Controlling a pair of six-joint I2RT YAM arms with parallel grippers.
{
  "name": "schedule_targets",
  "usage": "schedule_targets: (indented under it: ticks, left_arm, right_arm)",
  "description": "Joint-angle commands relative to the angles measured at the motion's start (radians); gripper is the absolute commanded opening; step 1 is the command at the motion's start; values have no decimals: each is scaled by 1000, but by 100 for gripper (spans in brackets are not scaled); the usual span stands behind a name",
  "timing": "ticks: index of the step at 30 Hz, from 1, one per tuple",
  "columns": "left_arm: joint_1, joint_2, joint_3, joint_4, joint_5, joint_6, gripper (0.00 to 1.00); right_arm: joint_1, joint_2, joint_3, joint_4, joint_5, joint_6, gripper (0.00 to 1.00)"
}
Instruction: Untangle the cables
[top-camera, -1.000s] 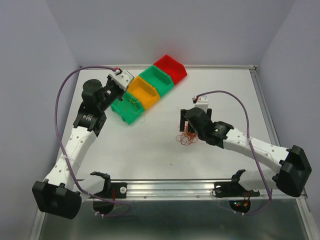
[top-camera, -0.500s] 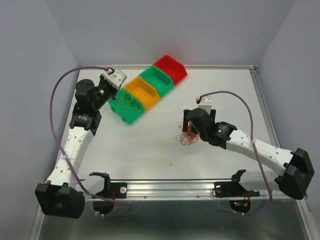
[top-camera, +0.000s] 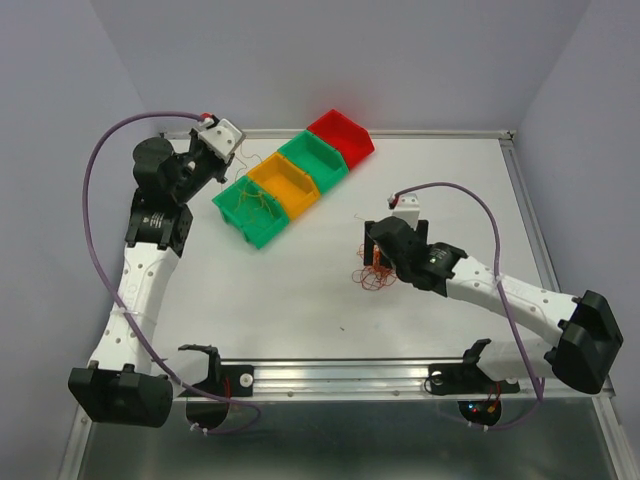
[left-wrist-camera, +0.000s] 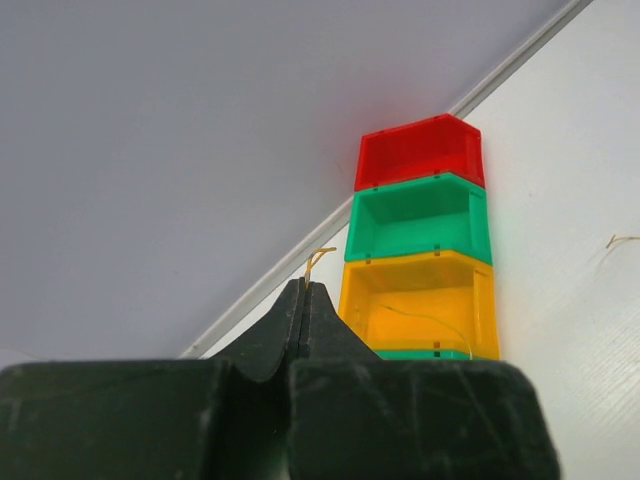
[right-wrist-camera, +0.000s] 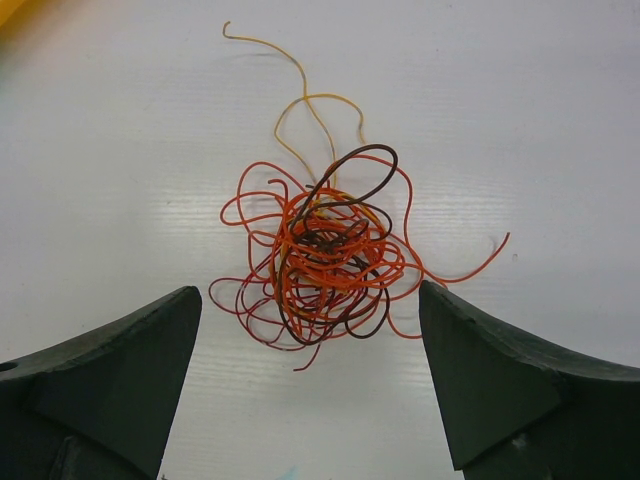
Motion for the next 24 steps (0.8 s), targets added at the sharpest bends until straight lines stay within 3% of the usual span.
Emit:
schedule_targets:
  ticks: [1,24]
  left_arm:
    - [2,-22,102,-11,67,-22,0]
    - [8,-16,-214,133,26,77,0]
  right_arm:
    - [4,3,47,45,13,-5,95]
    - [2,-35,-6,109,-34,-24,94]
